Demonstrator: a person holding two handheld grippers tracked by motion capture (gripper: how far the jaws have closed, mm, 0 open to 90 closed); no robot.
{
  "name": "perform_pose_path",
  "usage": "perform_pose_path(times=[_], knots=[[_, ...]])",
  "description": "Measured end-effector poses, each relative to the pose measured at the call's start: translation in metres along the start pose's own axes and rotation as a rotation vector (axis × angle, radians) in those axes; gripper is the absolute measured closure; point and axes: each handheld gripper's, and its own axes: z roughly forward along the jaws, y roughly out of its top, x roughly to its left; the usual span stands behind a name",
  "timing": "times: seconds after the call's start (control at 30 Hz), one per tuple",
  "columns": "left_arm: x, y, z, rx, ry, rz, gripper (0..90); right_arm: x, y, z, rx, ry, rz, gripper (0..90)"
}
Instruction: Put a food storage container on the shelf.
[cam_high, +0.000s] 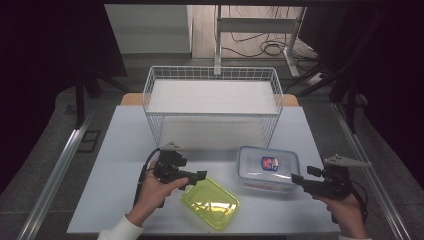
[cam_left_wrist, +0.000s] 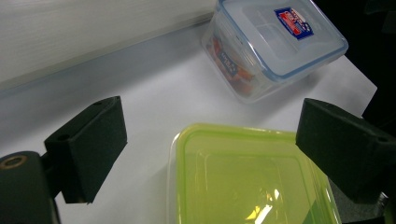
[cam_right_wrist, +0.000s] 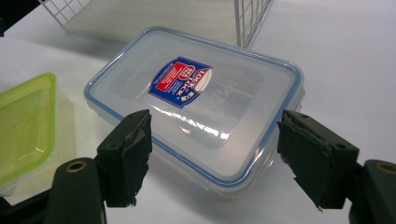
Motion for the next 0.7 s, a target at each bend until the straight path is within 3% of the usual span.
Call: perform_pose_path(times=[0.27,0.37,0.43,0.67,0.7], knots=[[-0.01,0.023,0.029,0.014,-0.04,0.004,8.4,-0.007,-0.001,-0.002,-0.013,-0.006,0.019,26.4],[-0.015,0.033,0.045,0.035,-0.038,0.002,8.3,-0.01,-0.001,-0.002,-0.014,-0.008,0.022,26.4],[-0.018,0.04,0.059,0.052,-0.066,-0.014,7.9,-0.011,-0.001,-0.002,-0.014,-0.006,0.024,26.4],[-0.024,0.051,0.085,0.107,-0.103,-0.023,7.6,-0.013,0.0,-0.002,-0.018,-0.008,0.027,26.3],[-0.026,0.053,0.092,0.121,-0.119,-0.042,7.6,-0.014,0.0,-0.002,-0.018,-0.009,0.027,26.3]])
